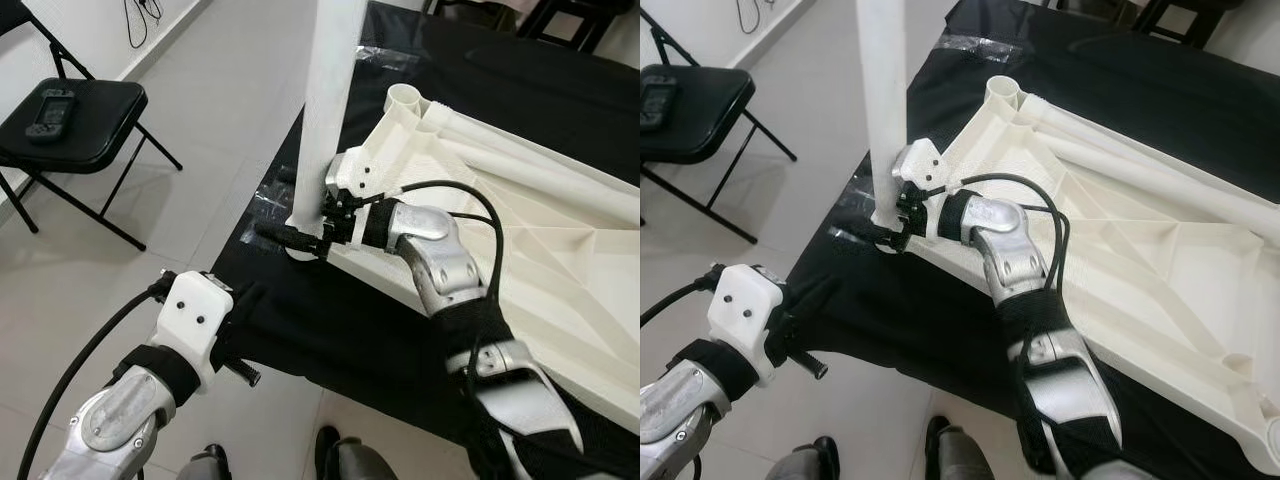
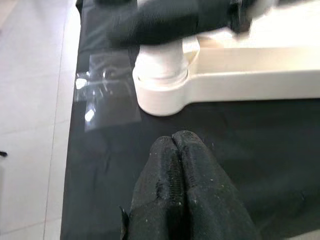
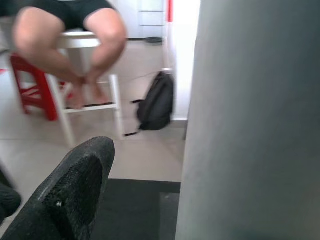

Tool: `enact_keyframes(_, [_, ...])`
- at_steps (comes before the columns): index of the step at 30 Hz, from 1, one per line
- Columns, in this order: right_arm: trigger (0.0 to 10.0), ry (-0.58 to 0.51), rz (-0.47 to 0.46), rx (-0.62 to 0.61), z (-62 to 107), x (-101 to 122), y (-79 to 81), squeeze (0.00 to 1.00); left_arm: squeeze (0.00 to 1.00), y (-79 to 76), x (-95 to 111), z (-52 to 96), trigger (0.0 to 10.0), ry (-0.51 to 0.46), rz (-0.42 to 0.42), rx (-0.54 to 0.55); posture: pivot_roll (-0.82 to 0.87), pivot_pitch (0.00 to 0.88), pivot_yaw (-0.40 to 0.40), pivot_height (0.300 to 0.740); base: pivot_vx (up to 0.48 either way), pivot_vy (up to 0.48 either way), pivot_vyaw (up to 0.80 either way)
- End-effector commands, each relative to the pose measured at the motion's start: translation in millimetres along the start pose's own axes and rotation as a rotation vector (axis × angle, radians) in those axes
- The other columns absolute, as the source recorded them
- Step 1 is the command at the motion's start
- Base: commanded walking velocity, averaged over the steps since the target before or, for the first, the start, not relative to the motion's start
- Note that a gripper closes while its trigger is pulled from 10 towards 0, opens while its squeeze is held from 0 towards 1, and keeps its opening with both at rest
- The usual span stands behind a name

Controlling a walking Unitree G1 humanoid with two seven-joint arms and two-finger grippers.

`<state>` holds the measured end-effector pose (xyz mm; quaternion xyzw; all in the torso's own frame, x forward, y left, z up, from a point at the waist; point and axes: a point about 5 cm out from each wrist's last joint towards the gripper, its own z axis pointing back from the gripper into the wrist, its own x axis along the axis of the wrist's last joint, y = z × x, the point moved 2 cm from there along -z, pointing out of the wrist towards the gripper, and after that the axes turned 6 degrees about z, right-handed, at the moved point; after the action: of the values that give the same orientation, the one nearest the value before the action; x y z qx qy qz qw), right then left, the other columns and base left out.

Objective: Building children table

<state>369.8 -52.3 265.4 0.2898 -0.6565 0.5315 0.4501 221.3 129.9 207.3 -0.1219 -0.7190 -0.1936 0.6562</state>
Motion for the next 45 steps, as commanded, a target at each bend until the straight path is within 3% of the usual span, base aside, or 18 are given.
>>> enact_keyframes(1, [10.0, -0.014, -0.011, 0.025, 0.7, 2, -2.2, 0.0, 0.0, -1.7, -2, 2.9, 10.0, 0.015, 0.007, -0.001, 0.16, 0.309, -0.118, 0.74, 0.0, 0.0, 0.0])
enact_keyframes(6, [10.0, -0.003, -0.021, 0.017, 3.3, 1, -14.0, 0.0, 0.0, -2.0, -2, 4.1, 10.0, 0.017, 0.006, 0.002, 0.17, 0.31, -0.12, 0.74, 0.0, 0.0, 0.0])
enact_keyframes(8, [9.2, 0.002, -0.024, 0.013, 5.0, 0, -17.9, 0.0, 0.0, -1.8, -2, 4.4, 10.0, 0.017, 0.005, 0.003, 0.17, 0.31, -0.12, 0.74, 0.0, 0.0, 0.0])
enact_keyframes(9, [2.5, 0.002, -0.036, 0.007, 7.1, 0, -21.8, 0.0, 0.0, -1.5, -1, 4.7, 10.0, 0.017, 0.004, 0.005, 0.17, 0.311, -0.121, 0.74, 0.0, 0.0, 0.0])
enact_keyframes(11, [2.5, 0.002, -0.036, 0.007, 7.1, 0, -21.8, 0.0, 0.0, -1.5, -1, 4.7, 10.0, 0.017, 0.004, 0.005, 0.17, 0.311, -0.121, 0.74, 0.0, 0.0, 0.0])
enact_keyframes(12, [0.0, 0.001, -0.045, 0.007, 9.5, 0, -24.8, 0.0, 0.0, -1.3, -1, 4.9, 10.0, 0.018, 0.004, 0.007, 0.17, 0.311, -0.122, 0.74, 0.0, 0.0, 0.0])
enact_keyframes(24, [0.0, 0.037, -0.057, -0.041, 29.7, -14, -30.1, 0.0, 0.0, -3.5, -1, 3.8, 10.0, 0.015, 0.009, 0.0, 0.14, 0.31, -0.133, 0.74, 0.0, 0.0, 0.0])
enact_keyframes(27, [0.0, 0.129, -0.066, -0.281, 45.6, -43, -23.9, 0.0, 0.0, -2.8, -1, 5.3, 10.0, 0.015, 0.012, 0.003, 0.14, 0.313, -0.144, 0.74, 0.0, 0.0, 0.0])
enact_keyframes(28, [0.0, 0.222, -0.095, -0.615, 57.3, -63, -19.6, 0.0, 0.0, -1.5, -1, 6.7, 10.0, 0.015, 0.013, 0.006, 0.14, 0.318, -0.151, 0.74, 0.0, 0.0, 0.0])
enact_keyframes(29, [0.0, 0.314, -0.186, -0.797, 66.9, -82, 13.2, 0.0, 0.0, 0.4, 0, 7.9, 10.0, 0.014, 0.017, 0.009, 0.14, 0.321, -0.139, 0.74, 0.0, 0.0, 0.0])
enact_keyframes(30, [0.0, 0.314, -0.186, -0.797, 66.9, -82, 13.2, 0.0, 0.0, 0.4, 0, 7.9, 10.0, 0.014, 0.017, 0.009, 0.14, 0.321, -0.139, 0.74, 0.0, 0.0, 0.0])
enact_keyframes(32, [0.0, 0.424, -0.299, -0.956, 80.3, -93, 62.0, 0.0, 0.0, 4.3, -1, 8.8, 10.0, 0.02, 0.016, 0.015, 0.11, 0.305, -0.115, 0.74, 0.0, 0.0, 0.0])
enact_keyframes(36, [0.0, 0.398, -0.248, -0.861, 63.8, -88, 68.2, 0.0, 0.0, 2.3, -4, 5.5, 10.0, 0.019, 0.031, 0.006, 0.1, 0.286, -0.118, 0.74, 0.0, 0.0, 0.0])
enact_keyframes(39, [0.0, 0.355, -0.212, -0.807, 45.6, -83, 52.1, 0.0, 0.0, -4.3, -3, 0.9, 10.0, 0.005, 0.041, -0.02, 0.12, 0.273, -0.136, 0.74, 0.0, 0.0, 0.0])
enact_keyframes(40, [3.2, 0.338, -0.209, -0.799, 37.4, -80, 44.5, 0.0, 0.0, -3.1, -3, 0.4, 10.0, 0.004, 0.032, -0.014, 0.12, 0.27, -0.136, 0.74, 0.0, 0.0, 0.0])
enact_keyframes(41, [10.0, 0.299, -0.205, -0.773, 28.6, -75, 39.3, 0.0, 0.0, -0.5, -2, 0.1, 10.0, 0.0, 0.025, -0.005, 0.13, 0.266, -0.136, 0.74, 0.0, 0.0, 0.0])
enact_keyframes(44, [10.0, 0.284, -0.204, -0.771, 24.7, -70, 39.1, 0.0, 0.0, 1.7, -1, 0.1, 10.0, -0.001, 0.02, 0.004, 0.13, 0.261, -0.132, 0.74, 0.0, 0.0, 0.0])
enact_keyframes(45, [10.0, 0.234, -0.218, -0.745, 20.5, -62, 38.4, 1.0, 0.0, 2.5, -1, -0.5, 10.0, -0.004, 0.019, 0.007, 0.13, 0.258, -0.131, 0.74, 0.0, 0.0, 0.0])
